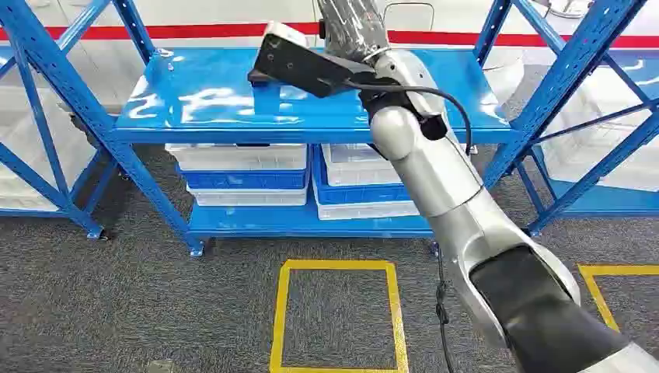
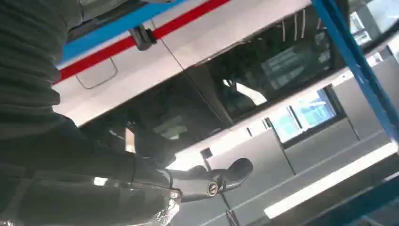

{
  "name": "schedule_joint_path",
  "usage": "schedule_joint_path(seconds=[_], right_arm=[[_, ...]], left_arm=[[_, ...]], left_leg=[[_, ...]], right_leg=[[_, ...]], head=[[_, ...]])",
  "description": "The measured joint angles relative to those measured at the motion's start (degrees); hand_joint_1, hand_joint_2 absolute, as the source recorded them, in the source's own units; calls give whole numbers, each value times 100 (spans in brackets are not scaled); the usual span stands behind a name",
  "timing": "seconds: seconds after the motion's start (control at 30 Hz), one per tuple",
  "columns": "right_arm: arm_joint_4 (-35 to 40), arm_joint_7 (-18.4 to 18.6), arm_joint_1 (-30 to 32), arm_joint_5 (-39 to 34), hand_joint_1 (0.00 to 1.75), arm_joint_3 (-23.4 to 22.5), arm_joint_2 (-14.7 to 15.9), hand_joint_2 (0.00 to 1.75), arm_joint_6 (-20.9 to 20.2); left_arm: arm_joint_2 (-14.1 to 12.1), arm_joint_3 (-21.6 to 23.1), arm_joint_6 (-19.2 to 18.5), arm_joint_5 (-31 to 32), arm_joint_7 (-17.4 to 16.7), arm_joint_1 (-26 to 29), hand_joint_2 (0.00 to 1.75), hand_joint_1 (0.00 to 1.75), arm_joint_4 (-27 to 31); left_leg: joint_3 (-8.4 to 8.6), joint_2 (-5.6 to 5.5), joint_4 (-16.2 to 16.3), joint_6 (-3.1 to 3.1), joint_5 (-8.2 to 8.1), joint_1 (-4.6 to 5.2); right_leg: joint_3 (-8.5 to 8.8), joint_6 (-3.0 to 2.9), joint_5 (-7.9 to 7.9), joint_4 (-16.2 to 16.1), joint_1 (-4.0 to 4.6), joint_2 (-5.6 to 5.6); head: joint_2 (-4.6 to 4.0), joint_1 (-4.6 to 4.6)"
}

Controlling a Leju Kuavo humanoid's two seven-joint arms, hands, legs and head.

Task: Take the parts from the cabinet and place them on the table.

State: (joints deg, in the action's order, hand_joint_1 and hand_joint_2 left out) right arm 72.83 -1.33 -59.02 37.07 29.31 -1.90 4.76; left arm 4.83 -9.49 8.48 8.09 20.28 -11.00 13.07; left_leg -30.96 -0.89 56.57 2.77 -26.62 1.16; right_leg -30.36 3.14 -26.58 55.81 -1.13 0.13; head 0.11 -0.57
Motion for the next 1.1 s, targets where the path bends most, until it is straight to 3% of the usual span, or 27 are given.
schedule_joint_path(seconds=[0.3,0.73,0.77,0.8,0.9,0.93,0.97,1.03,1.07,1.1], right_arm=[[-74,-168,812,485,0,-83,275,175,286],[-278,-234,871,454,0,-606,535,175,365],[-278,-260,872,424,0,-643,555,175,365],[-280,-301,868,376,0,-673,566,175,358],[-286,-369,836,319,0,-772,603,175,341],[-286,-404,830,297,0,-804,625,175,328],[-289,-431,811,273,0,-822,645,175,323],[-310,-466,811,269,0,-835,667,175,313],[-326,-468,818,269,0,-839,684,175,310],[-347,-468,835,269,0,-852,699,175,306]], left_arm=[[-11,-39,52,35,-59,26,0,0,-2],[-48,-153,55,79,-96,101,0,0,-2],[-50,-155,55,81,-107,102,0,0,-2],[-72,-160,55,83,-114,103,0,0,-2],[-87,-166,52,87,-127,107,0,0,-2],[-85,-166,52,87,-127,112,0,0,-2],[-74,-166,52,90,-127,108,0,0,-2],[-94,-181,50,90,-127,119,0,0,-2],[-94,-194,48,90,-127,128,0,0,-2],[-90,-201,42,90,-127,142,0,0,-2]], left_leg=[[0,0,0,0,0,-1],[-1,0,1,0,0,0],[-7,-2,27,10,-12,13],[-22,-6,50,27,-22,23],[-21,1,2,54,-3,-4],[40,21,-80,92,44,-64],[46,30,-97,114,54,-53],[35,43,-96,123,54,-60],[30,42,-91,122,49,-52],[34,41,-91,118,43,-49]], right_leg=[[-1,0,0,1,1,0],[-2,0,0,0,0,0],[2,14,11,-21,-12,0],[-10,40,24,-26,-87,-1],[-4,60,33,-43,-53,0],[-68,54,-32,54,-37,-3],[-206,8,-153,328,-30,-7],[-760,-66,-503,1339,-15,-6],[-1029,-68,-616,1806,-15,-6],[-1193,-46,-618,2031,-15,-6]], head=[[0,-2],[0,-2],[0,-2],[0,2],[0,-2],[0,-7],[0,0],[0,-11],[0,-11],[0,-7]])
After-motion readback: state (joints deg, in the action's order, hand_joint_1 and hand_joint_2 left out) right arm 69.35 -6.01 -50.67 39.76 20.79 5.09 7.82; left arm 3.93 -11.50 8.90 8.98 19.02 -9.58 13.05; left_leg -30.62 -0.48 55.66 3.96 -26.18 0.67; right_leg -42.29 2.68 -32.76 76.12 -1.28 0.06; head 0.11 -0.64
